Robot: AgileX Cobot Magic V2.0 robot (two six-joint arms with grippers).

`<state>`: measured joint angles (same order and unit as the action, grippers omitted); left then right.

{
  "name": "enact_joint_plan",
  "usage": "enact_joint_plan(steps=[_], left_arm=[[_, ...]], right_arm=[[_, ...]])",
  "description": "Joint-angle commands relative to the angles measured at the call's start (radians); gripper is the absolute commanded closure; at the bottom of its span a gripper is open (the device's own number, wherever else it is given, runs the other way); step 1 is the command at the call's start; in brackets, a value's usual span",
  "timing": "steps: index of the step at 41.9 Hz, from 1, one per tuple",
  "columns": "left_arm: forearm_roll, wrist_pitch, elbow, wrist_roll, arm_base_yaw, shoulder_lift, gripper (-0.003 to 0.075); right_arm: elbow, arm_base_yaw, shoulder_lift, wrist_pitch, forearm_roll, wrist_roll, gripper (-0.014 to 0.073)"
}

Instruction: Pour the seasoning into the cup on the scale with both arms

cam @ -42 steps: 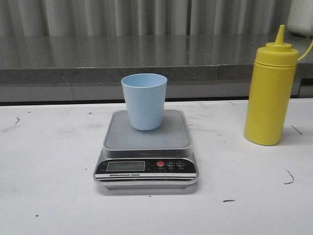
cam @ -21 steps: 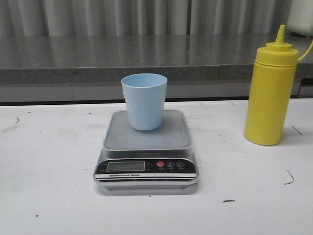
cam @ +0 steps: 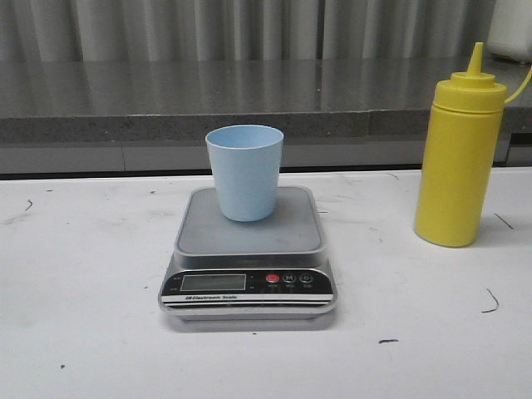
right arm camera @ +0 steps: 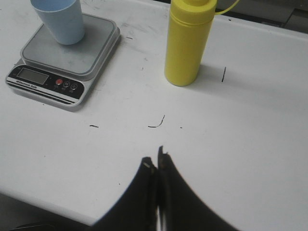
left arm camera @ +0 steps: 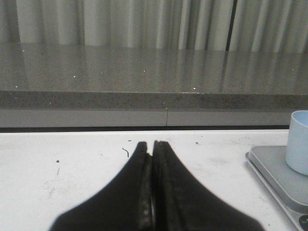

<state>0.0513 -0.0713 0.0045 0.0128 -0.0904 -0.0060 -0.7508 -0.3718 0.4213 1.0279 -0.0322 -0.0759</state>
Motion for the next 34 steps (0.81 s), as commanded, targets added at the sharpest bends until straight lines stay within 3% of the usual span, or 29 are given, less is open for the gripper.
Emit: enact_joint_plan(steps=[1,34], left_arm=[[0.024,0.095,0.024,-0.013,0.004,-0.016,0.0740],[0.037,0.108,0.024,-0.013,0.004,-0.016,0.0740]], right_arm=[[-0.031,0.005,0.007,-0.058,-0.015,0.008,0.0711],[-0.031,0.005,0.007,-0.058,-0.015,0.008,0.0711]])
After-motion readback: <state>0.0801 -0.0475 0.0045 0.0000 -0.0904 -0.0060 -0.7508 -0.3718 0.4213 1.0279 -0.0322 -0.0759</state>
